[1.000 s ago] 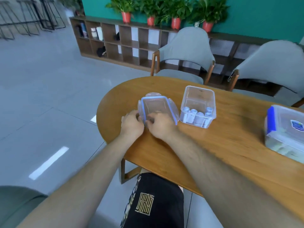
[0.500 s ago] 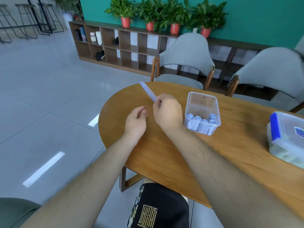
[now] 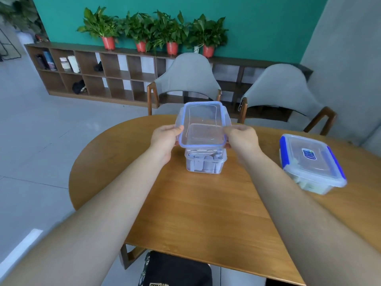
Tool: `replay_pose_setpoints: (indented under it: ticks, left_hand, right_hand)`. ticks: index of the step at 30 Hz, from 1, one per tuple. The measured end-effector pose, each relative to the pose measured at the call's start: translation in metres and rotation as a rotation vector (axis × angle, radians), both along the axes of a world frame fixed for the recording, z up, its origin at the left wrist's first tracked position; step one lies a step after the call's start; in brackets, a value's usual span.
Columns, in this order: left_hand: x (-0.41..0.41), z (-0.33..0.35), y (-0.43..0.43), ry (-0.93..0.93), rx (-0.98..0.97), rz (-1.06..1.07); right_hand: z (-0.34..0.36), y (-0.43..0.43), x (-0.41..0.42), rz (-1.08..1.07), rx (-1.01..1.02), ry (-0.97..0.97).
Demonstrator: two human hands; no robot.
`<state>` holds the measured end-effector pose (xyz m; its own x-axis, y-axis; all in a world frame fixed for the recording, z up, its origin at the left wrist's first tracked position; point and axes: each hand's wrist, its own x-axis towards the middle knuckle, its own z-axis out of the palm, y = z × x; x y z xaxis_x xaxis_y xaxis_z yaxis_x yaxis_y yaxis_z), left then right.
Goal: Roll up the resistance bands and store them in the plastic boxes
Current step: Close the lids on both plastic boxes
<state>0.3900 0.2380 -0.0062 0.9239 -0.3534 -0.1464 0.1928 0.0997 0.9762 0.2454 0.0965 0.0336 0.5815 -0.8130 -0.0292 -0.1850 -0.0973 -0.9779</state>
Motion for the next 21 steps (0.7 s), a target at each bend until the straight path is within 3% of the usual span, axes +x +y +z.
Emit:
replay_pose_setpoints:
  ticks: [8,21]
  left_hand:
    - [-0.004,-0.023,-0.023,0.039,0.154,-0.024]
    - [0.003,-0.035,-0.023,0.017,0.192,-0.015]
  right_hand:
    - [-0.047,-0.030,0.001,0.027,-0.008,0.225]
    - [-0.058,-0.035,0.010,0.073,-0.031,0.247]
